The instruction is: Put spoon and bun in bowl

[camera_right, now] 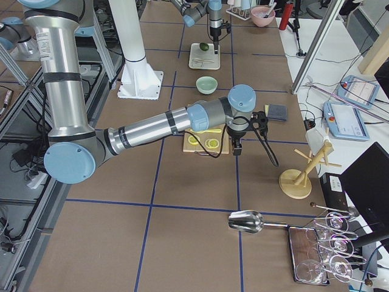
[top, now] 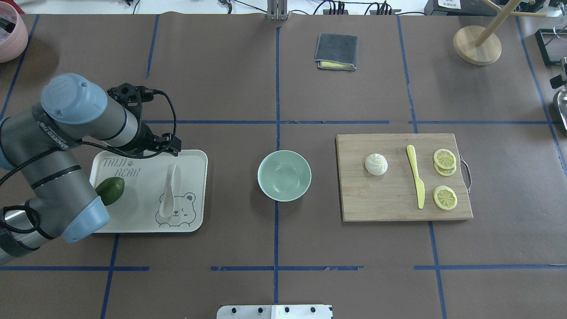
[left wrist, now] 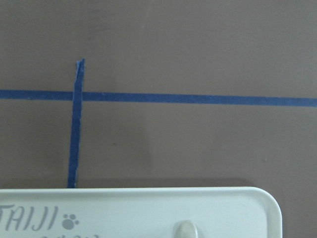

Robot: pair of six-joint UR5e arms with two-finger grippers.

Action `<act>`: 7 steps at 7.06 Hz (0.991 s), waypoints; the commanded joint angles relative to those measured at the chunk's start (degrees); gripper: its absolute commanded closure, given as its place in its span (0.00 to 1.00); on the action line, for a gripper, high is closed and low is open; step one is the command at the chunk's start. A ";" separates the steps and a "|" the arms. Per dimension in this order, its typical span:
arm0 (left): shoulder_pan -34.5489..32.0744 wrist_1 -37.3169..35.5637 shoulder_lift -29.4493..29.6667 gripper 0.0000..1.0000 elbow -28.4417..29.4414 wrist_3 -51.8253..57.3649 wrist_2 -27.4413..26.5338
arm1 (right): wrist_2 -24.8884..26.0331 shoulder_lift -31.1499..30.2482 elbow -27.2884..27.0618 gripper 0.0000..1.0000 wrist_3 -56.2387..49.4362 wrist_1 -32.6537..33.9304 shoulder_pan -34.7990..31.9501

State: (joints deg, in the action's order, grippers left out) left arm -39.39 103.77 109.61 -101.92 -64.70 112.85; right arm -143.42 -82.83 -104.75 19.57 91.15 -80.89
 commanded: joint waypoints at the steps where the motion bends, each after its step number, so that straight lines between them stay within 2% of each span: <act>1: 2.91 0.21 0.34 0.13 1.80 -1.13 -1.23 | 0.85 3.55 -2.29 0.00 12.73 -0.01 5.10; 3: 3.71 0.21 0.34 0.17 2.78 -1.21 -1.23 | 4.27 3.64 -5.81 0.00 19.67 -1.32 9.32; 4: 4.15 0.21 0.34 0.19 2.87 -1.30 -1.23 | 5.33 3.64 -5.82 0.00 24.07 -4.90 11.26; 5: 4.41 0.21 0.34 0.26 2.87 -2.00 -1.23 | 6.65 3.73 -5.91 0.00 28.37 -7.72 13.02; 7: 5.03 0.21 0.25 0.34 3.22 -2.27 -1.23 | 7.62 3.73 -6.60 0.00 31.31 -9.32 14.96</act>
State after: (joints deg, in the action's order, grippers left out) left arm -34.61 103.97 109.90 -98.86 -66.77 111.62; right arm -136.55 -79.12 -110.79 48.88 82.89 -67.19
